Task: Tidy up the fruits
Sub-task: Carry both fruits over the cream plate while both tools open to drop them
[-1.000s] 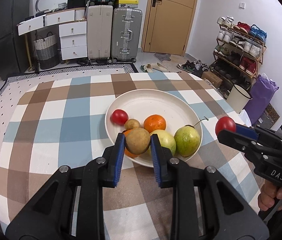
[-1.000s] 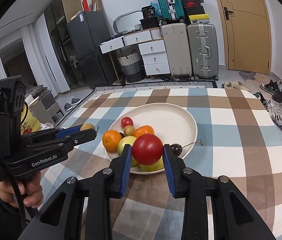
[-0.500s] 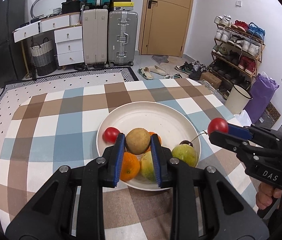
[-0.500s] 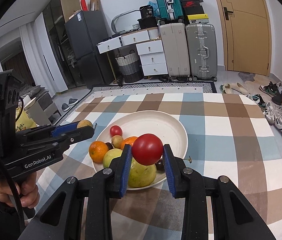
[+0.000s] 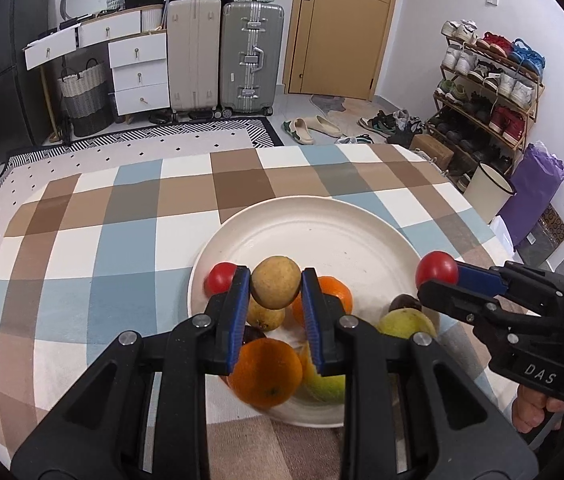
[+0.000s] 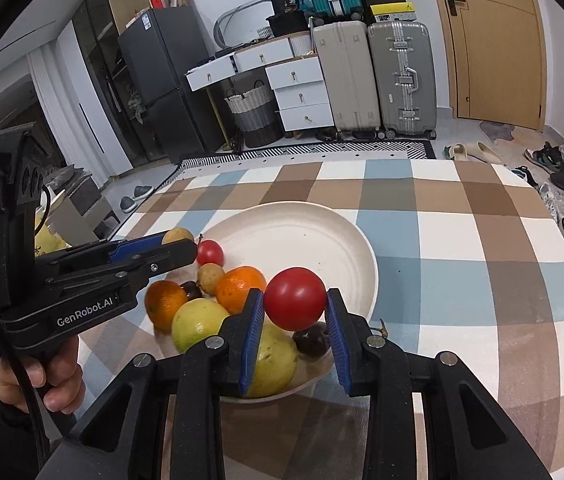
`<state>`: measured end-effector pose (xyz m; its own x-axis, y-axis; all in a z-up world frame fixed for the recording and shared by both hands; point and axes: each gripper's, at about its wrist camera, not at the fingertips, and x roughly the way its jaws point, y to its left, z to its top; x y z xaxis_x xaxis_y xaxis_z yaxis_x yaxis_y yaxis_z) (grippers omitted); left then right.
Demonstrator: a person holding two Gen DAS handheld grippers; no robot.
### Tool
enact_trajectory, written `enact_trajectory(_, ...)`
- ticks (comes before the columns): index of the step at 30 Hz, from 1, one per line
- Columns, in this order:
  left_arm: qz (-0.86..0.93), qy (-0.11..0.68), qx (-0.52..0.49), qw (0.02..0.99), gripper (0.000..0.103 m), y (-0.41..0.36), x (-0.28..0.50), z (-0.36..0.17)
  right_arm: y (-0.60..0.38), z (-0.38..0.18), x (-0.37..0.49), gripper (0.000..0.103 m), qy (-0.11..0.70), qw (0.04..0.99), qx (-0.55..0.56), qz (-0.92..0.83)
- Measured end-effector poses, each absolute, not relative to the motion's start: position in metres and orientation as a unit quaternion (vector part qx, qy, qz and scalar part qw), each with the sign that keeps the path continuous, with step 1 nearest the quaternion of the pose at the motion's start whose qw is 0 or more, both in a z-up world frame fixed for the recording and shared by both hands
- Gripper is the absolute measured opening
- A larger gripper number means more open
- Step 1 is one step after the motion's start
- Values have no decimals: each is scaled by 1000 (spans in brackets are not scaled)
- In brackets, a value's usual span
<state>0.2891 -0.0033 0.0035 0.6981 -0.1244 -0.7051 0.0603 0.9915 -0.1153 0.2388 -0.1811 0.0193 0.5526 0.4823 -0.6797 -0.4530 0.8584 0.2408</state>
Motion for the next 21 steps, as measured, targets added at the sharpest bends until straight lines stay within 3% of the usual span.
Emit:
enact_trajectory(17, -45, 408, -44, 911, 23, -8, 315, -20, -176, -2, 270, 32, 424, 868, 45, 254)
enact_trajectory(19, -45, 405, -43, 912, 27, -9, 312, -16, -179, 3, 266, 44, 414, 873, 45, 254)
enact_trajectory(21, -48, 409, -38, 910, 40, -11, 309, -13, -184, 8, 261, 57, 402, 880, 50, 247)
